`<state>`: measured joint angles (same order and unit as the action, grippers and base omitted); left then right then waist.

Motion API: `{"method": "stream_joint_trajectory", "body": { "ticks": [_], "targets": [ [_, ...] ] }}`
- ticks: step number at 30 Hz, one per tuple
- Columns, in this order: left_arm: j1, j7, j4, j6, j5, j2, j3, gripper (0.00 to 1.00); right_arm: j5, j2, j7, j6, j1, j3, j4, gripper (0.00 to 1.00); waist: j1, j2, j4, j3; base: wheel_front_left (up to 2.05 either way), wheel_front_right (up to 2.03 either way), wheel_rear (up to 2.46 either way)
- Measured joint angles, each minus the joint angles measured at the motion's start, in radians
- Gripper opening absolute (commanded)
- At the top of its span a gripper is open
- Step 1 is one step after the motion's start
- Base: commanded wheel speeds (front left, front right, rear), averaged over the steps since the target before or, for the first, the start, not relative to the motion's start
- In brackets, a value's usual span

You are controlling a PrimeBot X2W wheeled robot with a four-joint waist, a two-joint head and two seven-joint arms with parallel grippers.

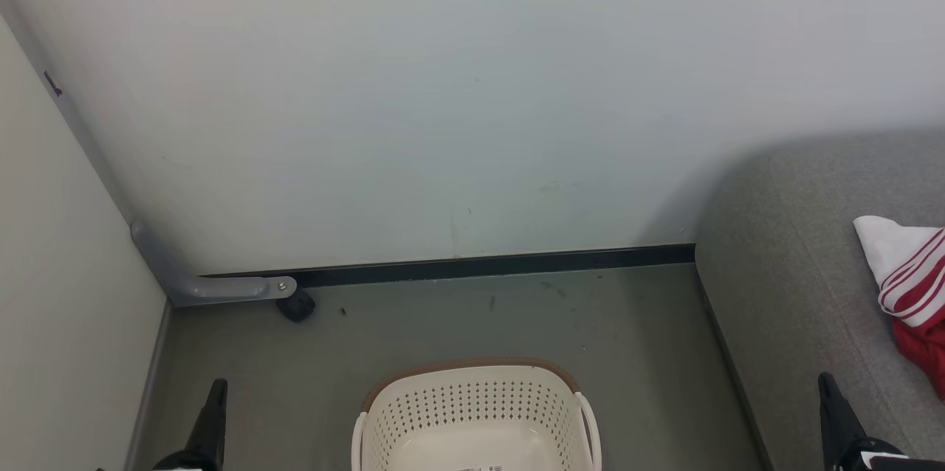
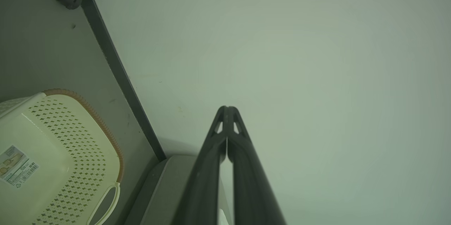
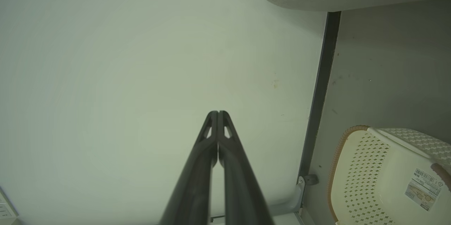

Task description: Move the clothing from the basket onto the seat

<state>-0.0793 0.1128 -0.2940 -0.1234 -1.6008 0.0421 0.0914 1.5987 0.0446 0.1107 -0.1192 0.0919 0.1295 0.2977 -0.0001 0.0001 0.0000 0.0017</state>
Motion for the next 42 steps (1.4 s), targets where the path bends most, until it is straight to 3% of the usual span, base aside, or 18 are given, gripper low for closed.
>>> {"method": "stream_joint_trajectory", "body": {
  "ticks": [42],
  "targets": [
    [0.000, 0.000, -0.001, 0.000, 0.000, 0.000, 0.000, 0.00, 0.000, 0.000, 0.000, 0.000, 0.000, 0.000, 0.000, 0.00, 0.0002, 0.0000, 0.000, 0.000, 0.00, 0.00, 0.00]
  ]
}}
